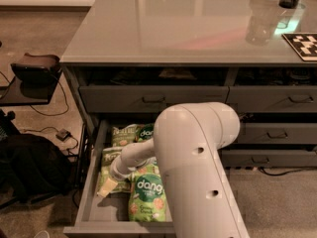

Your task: Pick green jalapeno chip bag from middle drawer and place on counter

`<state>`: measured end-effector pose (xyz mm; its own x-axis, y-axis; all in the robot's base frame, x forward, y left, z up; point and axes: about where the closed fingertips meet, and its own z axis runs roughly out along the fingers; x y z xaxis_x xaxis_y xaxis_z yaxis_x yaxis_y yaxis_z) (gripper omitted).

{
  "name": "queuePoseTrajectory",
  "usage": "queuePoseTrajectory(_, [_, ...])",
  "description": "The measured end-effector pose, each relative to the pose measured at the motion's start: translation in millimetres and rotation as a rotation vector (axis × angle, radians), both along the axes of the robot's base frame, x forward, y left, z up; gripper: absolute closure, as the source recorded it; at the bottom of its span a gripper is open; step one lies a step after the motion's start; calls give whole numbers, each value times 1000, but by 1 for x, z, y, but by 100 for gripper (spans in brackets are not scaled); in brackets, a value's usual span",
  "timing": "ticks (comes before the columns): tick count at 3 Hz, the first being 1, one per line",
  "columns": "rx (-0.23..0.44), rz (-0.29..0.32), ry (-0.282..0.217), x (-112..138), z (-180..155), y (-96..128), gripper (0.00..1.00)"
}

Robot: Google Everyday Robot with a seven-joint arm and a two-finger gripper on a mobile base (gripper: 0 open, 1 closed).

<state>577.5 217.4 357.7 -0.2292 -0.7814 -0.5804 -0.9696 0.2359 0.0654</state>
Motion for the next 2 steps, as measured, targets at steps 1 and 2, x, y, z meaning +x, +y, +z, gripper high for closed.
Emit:
queuePoseTrajectory(1, [-4,-5,28,-8,-14,0,0])
queuePoseTrajectory(2, [-4,-5,28,-8,-14,0,19])
